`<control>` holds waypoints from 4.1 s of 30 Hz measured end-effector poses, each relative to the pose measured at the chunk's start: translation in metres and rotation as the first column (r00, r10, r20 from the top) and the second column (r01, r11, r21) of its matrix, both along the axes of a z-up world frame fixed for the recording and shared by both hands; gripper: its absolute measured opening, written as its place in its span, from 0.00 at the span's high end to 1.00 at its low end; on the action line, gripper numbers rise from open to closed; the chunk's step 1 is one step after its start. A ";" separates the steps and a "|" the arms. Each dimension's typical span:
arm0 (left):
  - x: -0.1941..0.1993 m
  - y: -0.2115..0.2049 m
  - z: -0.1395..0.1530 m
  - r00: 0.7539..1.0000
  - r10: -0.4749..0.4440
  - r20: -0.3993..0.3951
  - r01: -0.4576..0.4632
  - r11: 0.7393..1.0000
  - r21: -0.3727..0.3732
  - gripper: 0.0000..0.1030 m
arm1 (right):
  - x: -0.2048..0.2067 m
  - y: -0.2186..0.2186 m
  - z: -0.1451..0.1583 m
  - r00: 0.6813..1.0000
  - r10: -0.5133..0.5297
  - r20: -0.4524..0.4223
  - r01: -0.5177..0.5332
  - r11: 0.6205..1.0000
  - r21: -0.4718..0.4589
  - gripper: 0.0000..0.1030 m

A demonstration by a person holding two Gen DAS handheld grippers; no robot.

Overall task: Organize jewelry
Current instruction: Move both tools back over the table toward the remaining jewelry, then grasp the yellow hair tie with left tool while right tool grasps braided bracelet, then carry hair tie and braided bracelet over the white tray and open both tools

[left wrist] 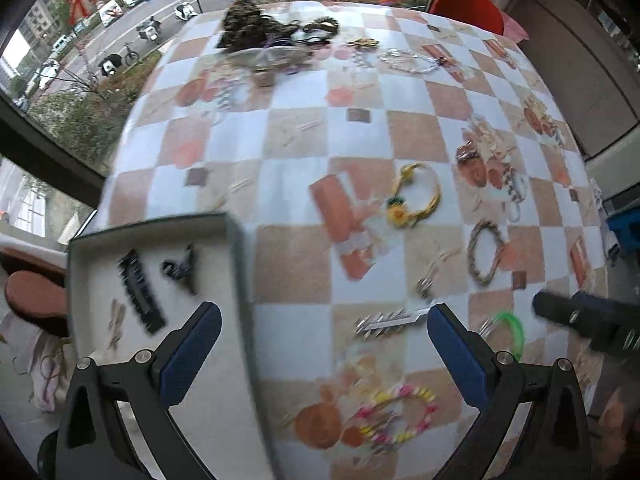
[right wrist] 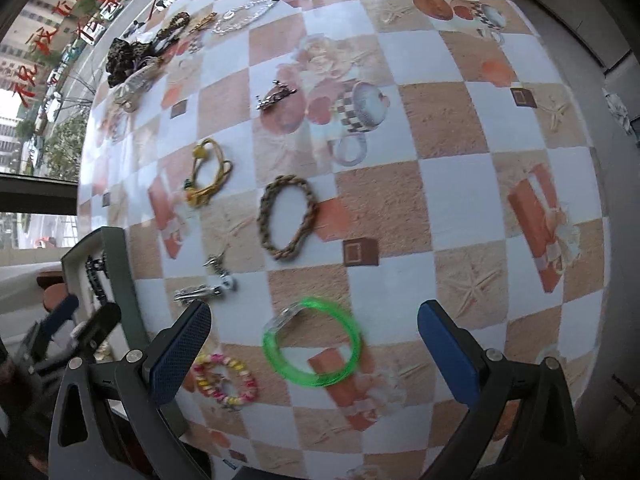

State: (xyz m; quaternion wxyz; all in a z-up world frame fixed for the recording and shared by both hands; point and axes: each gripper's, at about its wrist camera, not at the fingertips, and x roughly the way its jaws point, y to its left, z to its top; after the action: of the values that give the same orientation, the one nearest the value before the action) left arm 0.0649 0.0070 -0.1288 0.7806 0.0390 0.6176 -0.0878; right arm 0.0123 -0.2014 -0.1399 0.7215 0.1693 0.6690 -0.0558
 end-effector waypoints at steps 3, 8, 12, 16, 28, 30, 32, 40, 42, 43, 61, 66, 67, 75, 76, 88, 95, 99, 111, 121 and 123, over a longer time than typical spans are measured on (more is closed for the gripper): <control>0.017 -0.015 -0.006 1.000 -0.016 -0.006 0.016 1.000 -0.015 0.00 | 0.003 0.002 -0.006 0.999 0.034 0.000 -0.034 0.999 -0.021 0.00; 0.042 -0.036 -0.023 0.999 -0.043 -0.029 0.042 0.998 -0.042 0.00 | 0.008 0.011 -0.018 0.995 0.095 -0.002 -0.095 0.994 -0.048 0.00; 0.061 -0.050 -0.041 0.997 -0.051 -0.053 0.048 0.997 -0.061 0.00 | 0.010 0.016 -0.028 0.993 0.120 0.006 -0.119 0.990 -0.075 0.00; 0.077 -0.062 -0.060 0.996 -0.050 -0.068 0.047 0.998 -0.043 0.00 | 0.011 0.019 -0.037 0.992 0.124 0.020 -0.122 0.987 -0.100 0.00; 0.090 -0.080 -0.083 0.997 -0.071 -0.038 0.072 0.997 0.025 0.00 | 0.026 0.037 -0.051 0.990 0.123 0.069 -0.105 0.971 -0.216 0.14; 0.089 -0.078 -0.085 0.997 -0.073 -0.036 0.073 0.997 0.022 0.01 | 0.030 0.039 -0.051 0.989 0.130 0.070 -0.109 0.961 -0.256 0.21; 0.091 -0.080 -0.082 0.997 -0.074 -0.024 0.075 0.997 0.016 0.07 | 0.030 0.041 -0.050 0.988 0.137 0.076 -0.112 0.955 -0.273 0.26; 0.085 -0.097 -0.068 0.985 -0.171 0.000 0.171 0.985 0.015 0.62 | 0.037 0.049 -0.043 0.982 0.171 0.076 -0.145 0.951 -0.272 0.72; 0.084 -0.100 -0.067 0.984 -0.180 -0.006 0.180 0.984 0.009 0.89 | 0.040 0.048 -0.043 0.984 0.166 0.071 -0.143 0.955 -0.260 0.84; 0.085 -0.099 -0.066 0.984 -0.180 -0.015 0.180 0.984 -0.002 0.92 | 0.044 0.050 -0.043 0.984 0.161 0.069 -0.140 0.958 -0.251 0.87; 0.040 -0.045 -0.010 0.992 -0.121 0.019 0.123 0.982 -0.145 0.92 | 0.027 -0.009 -0.005 0.994 0.029 0.107 -0.029 1.000 -0.001 0.89; 0.024 -0.034 0.002 0.994 -0.108 0.026 0.111 0.983 -0.145 0.92 | 0.026 0.002 0.000 0.993 0.034 0.115 -0.035 0.999 0.001 0.89; 0.020 -0.031 0.004 0.994 -0.104 0.028 0.107 0.983 -0.148 0.92 | 0.023 0.003 0.003 0.993 0.035 0.115 -0.035 0.999 0.002 0.89; -0.009 0.001 0.021 0.998 -0.053 0.036 0.058 0.984 -0.167 0.92 | 0.017 0.021 0.020 0.990 0.059 0.129 -0.059 0.998 -0.002 0.89; -0.012 0.006 0.023 0.998 -0.045 0.037 0.050 0.984 -0.170 0.92 | 0.016 0.025 0.023 0.989 0.066 0.131 -0.066 0.998 -0.003 0.89; -0.050 0.075 0.033 0.997 0.077 0.033 -0.069 0.980 -0.187 0.92 | 0.017 0.088 0.043 0.972 0.181 0.152 -0.184 0.983 0.005 0.89; -0.067 0.118 0.026 0.986 0.164 0.021 -0.157 0.970 -0.184 0.92 | 0.023 0.143 0.047 0.942 0.292 0.163 -0.299 0.954 0.018 0.89; -0.073 0.141 0.017 0.976 0.216 0.005 -0.212 0.961 -0.178 0.92 | 0.028 0.180 0.044 0.917 0.364 0.162 -0.375 0.926 0.043 0.89; -0.077 0.188 -0.032 0.941 0.332 -0.058 -0.337 0.934 -0.121 0.92 | 0.045 0.269 0.008 0.848 0.518 0.110 -0.529 0.840 0.120 0.89; -0.062 0.204 -0.059 0.928 0.366 -0.070 -0.371 0.925 -0.081 0.92 | 0.058 0.300 -0.038 0.822 0.568 0.027 -0.565 0.810 0.158 0.89; -0.061 0.205 -0.061 0.929 0.365 -0.066 -0.369 0.927 -0.070 0.92 | 0.061 0.302 -0.044 0.818 0.575 0.019 -0.571 0.808 0.147 0.89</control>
State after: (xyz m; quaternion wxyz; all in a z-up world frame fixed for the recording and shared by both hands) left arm 0.0038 0.2122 -0.1901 0.7679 -0.1114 0.6299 0.0337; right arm 0.0732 0.1008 -0.1836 0.6814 0.0115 0.7008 0.2109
